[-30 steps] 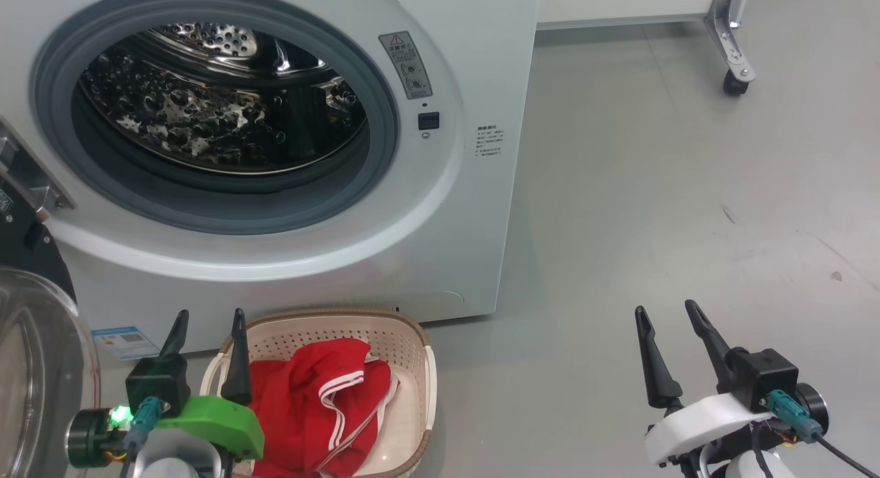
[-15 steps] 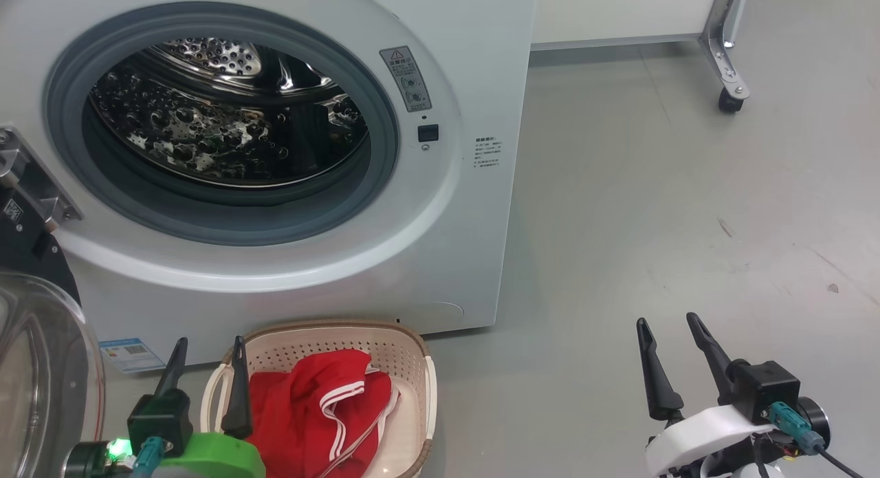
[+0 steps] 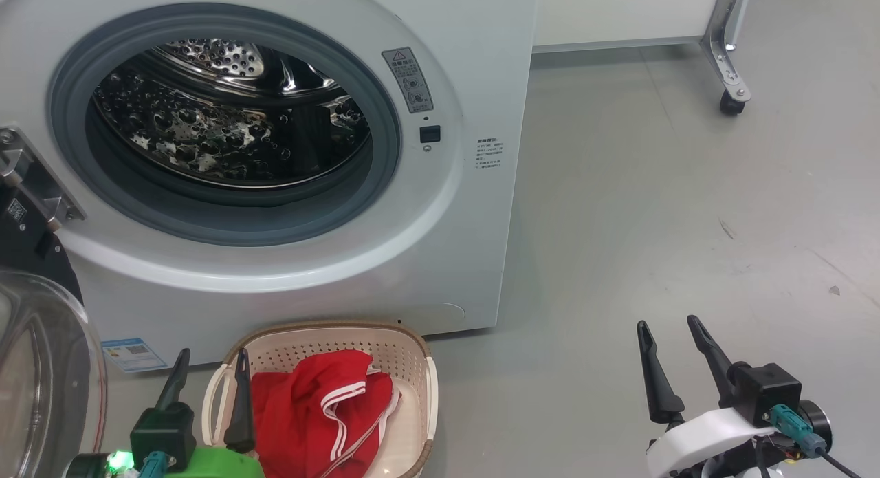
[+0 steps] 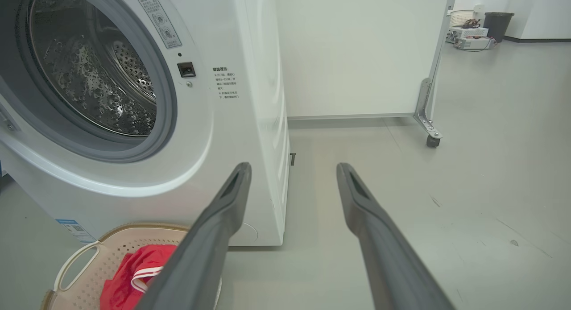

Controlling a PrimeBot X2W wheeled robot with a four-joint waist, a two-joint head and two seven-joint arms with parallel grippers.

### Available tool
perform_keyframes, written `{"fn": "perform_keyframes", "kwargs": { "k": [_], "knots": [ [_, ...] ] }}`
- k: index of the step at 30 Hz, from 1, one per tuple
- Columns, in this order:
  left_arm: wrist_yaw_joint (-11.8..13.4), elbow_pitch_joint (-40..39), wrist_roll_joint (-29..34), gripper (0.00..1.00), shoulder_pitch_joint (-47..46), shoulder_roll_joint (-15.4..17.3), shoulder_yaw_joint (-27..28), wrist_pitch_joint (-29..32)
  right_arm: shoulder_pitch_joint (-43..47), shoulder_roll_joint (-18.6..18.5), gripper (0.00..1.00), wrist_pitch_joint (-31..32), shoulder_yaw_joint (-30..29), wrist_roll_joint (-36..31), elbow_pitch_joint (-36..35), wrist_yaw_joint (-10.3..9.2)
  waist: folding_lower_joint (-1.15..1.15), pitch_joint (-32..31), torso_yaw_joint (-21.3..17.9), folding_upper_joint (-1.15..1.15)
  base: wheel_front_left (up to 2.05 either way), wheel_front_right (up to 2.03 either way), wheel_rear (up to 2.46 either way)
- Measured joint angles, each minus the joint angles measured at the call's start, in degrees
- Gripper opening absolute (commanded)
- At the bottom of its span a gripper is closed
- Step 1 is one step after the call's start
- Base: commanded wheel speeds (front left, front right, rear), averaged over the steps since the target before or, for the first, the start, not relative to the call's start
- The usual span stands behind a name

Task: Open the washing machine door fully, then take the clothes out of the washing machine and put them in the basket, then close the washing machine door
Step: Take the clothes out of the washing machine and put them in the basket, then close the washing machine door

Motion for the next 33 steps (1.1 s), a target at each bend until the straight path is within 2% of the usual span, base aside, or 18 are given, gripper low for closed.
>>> {"fn": "perform_keyframes", "kwargs": {
  "k": [21,33],
  "knots": [
    [0.42,-5.28,1.34,1.00,2.59,0.20,-0.20,3.37,0.83,-0.27,1.00,0.70,0.00,0.03,-1.55,-0.23,0.00,-0.03,0.08,0.00,-0.02,0.02,0.00],
    [0.88,-7.15,1.90,1.00,3.57,0.21,-0.04,5.10,0.88,-0.44,1.00,0.71,0.00,0.03,-1.98,-0.29,0.00,-0.17,0.23,0.00,-0.44,0.44,0.00]
  ]
}}
